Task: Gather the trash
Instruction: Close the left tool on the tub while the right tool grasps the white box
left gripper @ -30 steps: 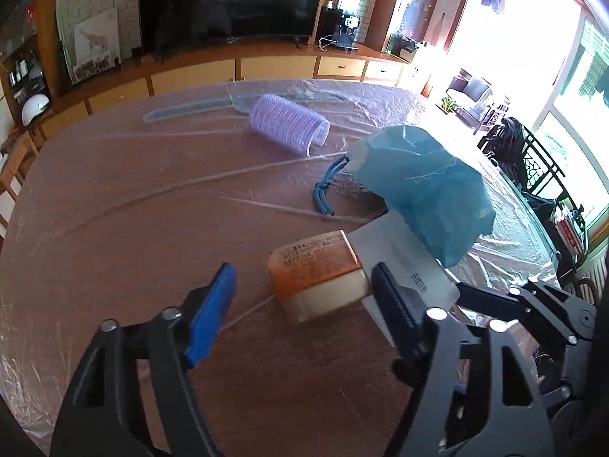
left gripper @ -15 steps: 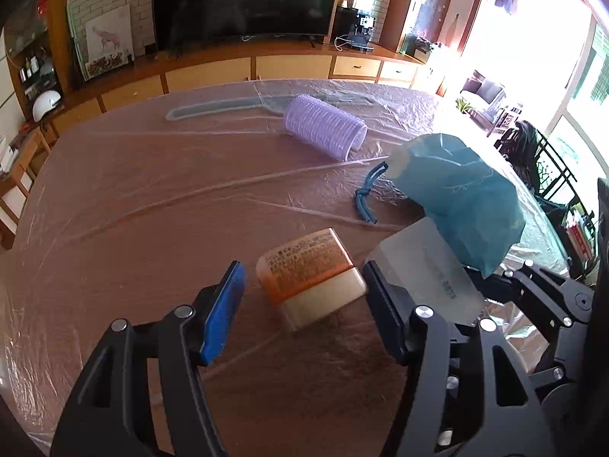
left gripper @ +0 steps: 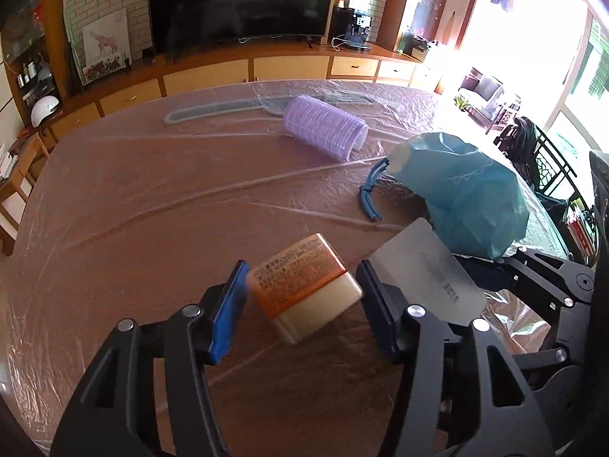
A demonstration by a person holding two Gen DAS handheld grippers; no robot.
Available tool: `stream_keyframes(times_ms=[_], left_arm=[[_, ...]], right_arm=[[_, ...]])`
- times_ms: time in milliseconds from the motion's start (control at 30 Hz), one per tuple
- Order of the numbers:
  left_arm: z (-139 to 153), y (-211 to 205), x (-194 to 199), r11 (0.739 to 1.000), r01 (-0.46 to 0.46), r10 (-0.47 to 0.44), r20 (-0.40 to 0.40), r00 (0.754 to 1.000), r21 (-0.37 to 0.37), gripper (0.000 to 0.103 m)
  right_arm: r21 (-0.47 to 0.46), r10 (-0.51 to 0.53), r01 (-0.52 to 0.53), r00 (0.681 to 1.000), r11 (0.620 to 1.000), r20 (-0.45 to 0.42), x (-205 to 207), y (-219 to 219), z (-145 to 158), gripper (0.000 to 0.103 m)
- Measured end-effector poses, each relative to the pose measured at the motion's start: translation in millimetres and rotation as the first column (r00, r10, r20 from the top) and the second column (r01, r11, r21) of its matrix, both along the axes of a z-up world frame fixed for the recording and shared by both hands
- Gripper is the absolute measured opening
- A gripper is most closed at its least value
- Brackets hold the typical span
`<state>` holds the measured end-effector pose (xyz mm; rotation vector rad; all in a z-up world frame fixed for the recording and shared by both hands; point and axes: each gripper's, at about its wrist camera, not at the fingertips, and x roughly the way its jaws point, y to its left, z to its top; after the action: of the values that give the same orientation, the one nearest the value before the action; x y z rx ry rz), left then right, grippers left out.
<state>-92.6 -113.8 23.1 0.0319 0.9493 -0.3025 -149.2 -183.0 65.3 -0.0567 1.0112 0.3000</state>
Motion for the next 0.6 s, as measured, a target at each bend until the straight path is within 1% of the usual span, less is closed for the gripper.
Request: stream_keyframes(times_ms=[200, 333, 533, 567, 600], left_arm=[[4, 9, -3, 1.0, -0.015, 0.015, 0.002, 1.0, -0.017, 0.058], [9, 14, -10, 1.0, -0.015, 0.015, 0.014, 1.0, -0.025, 0.058], [12, 24, -18, 0.999, -0.021, 0.021, 0.016, 1.0, -0.033, 0.058], [12, 25, -19, 0.999, -0.021, 0.022, 0.017, 1.0, -0.035, 0.058], [12, 26, -22, 0.999, -0.022, 0.023, 0.018, 1.0, -0.037, 0.058]], right_arm=[[0.047, -0.014, 0.015, 1.0, 0.999, -0.009, -3, -8, 0, 0.054], [0.114, -0.021, 0.026, 0.999, 0.993, -0.039, -6, -15, 3, 0.054], [0.255, -0.026, 0.054, 0.993, 0.965, -0.113, -15, -23, 5, 0.054], [0.257, -0.029, 0.058, 0.993, 0.965, -0.113, -17, -23, 5, 0.054], [0.24, -0.034, 0.058, 0.994, 0.969, -0.102, -21, -21, 6, 0.054]])
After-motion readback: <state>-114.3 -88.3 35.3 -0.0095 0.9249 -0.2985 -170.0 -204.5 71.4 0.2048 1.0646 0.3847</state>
